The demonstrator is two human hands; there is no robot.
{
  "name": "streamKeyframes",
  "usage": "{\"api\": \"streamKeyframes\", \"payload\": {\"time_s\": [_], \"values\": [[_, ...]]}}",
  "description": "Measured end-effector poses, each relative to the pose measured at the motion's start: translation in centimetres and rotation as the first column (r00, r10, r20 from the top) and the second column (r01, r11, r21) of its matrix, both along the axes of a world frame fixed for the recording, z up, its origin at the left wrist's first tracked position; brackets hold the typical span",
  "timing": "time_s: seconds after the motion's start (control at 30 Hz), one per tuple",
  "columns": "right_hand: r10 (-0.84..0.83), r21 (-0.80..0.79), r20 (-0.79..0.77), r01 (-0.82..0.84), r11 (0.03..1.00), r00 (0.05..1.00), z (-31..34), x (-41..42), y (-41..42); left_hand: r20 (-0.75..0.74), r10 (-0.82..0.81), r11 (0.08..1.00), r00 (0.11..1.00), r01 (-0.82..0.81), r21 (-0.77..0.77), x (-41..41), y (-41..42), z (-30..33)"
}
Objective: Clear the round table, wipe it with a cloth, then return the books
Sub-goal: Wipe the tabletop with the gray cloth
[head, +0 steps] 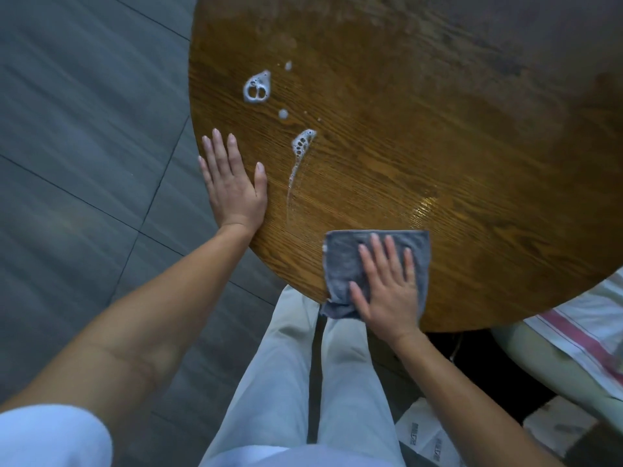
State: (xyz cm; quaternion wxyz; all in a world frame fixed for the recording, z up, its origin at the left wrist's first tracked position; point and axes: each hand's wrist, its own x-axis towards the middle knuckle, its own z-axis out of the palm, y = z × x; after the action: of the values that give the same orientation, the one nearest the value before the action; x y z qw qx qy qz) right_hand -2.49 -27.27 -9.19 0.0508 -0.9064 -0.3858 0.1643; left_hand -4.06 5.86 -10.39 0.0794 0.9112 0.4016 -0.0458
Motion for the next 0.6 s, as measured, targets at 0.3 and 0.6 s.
{"api": "streamKeyframes", "payload": {"time_s": [0.3, 0.6], "values": [[-0.625, 0.007, 0.094, 0.628, 0.779, 0.775, 0.1, 14.2, 6.2, 0.006, -0.007, 1.0, 1.0, 0.007, 0.002, -0.1, -0.1, -0.1], [-0.069, 0.134, -0.058, 0.077, 0.988, 0.996, 0.6, -2.0, 9.6, 0.004, 0.007, 0.999, 1.0, -0.007, -0.034, 0.0, 0.0, 0.3]]}}
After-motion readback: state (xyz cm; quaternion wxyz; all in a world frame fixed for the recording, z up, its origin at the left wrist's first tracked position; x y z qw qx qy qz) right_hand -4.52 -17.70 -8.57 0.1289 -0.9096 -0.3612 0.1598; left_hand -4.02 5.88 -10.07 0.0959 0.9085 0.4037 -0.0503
